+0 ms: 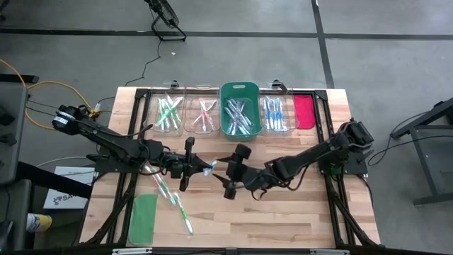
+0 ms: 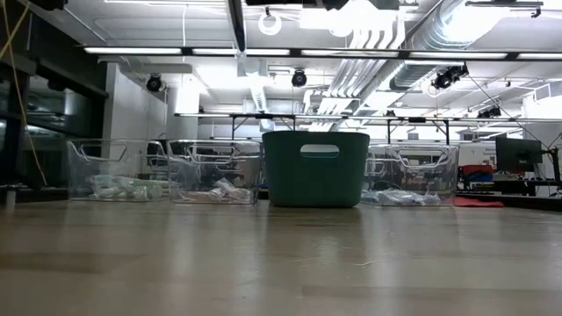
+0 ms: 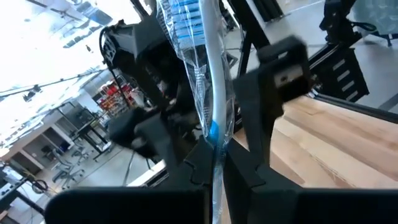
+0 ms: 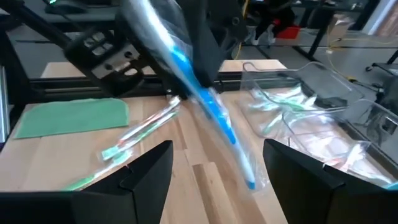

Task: Pick & Place Toothbrushes
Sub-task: Put the blue toothbrush into the right transparent bin

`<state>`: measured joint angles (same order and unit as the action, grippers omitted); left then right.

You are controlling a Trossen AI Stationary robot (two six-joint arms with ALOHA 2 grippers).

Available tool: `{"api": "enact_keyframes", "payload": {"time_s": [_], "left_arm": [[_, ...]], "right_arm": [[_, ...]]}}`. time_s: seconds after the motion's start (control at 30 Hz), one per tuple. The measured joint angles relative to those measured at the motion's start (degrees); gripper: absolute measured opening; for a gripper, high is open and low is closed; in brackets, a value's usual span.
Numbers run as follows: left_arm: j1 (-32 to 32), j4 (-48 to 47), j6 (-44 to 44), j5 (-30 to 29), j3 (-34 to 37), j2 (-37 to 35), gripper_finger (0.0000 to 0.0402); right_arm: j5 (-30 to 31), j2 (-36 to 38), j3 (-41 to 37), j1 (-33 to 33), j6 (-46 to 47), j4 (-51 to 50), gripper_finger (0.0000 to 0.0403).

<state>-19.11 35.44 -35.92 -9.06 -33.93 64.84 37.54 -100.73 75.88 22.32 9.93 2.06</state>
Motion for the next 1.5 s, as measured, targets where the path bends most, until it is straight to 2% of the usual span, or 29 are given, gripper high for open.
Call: {"api": "enact_keyframes", "payload": {"time_s": [0.23, 0.33, 0.7, 1.0, 1.2, 1.37, 1.5], "left_arm": [[0.0, 1.86, -0.97, 2.19, -0.02, 0.02, 0.0006], [0.0, 1.86, -0.98, 2.18, -0.02, 0.02, 0.0006], [0.04, 1.75, -0.28, 1.72, -0.11, 0.02, 0.0009], [0.0, 1.45, -1.19, -0.05, -0.15, 0.0, 0.0079], [0.02, -0.09, -4.48, -1.11, -0.13, 0.02, 0.0155], [-0.04, -4.45, -8.98, -10.57, -0.11, 0.02, 0.0213], [-0.01, -7.02, -9.07, -21.27, -0.11, 0.02, 0.0231]], "right_arm": [[-5.19, 0.0, 0.0, -3.34, -2.56, 0.42, 0.0241], [-6.1, 0.0, 0.01, -3.73, -2.68, 0.4, 0.0218], [-6.75, -0.09, 0.0, -2.76, -3.78, -0.55, 0.0021], [-8.05, -0.11, 0.0, -2.72, 1.16, -0.21, 0.0015], [-7.55, 0.57, 0.0, -2.79, 8.08, -3.56, 0.0015], [-3.91, 4.31, 0.0, -3.06, 19.41, -15.14, 0.0015], [-0.5, 8.99, 0.02, -4.32, 30.12, -29.41, 0.0015]]}}
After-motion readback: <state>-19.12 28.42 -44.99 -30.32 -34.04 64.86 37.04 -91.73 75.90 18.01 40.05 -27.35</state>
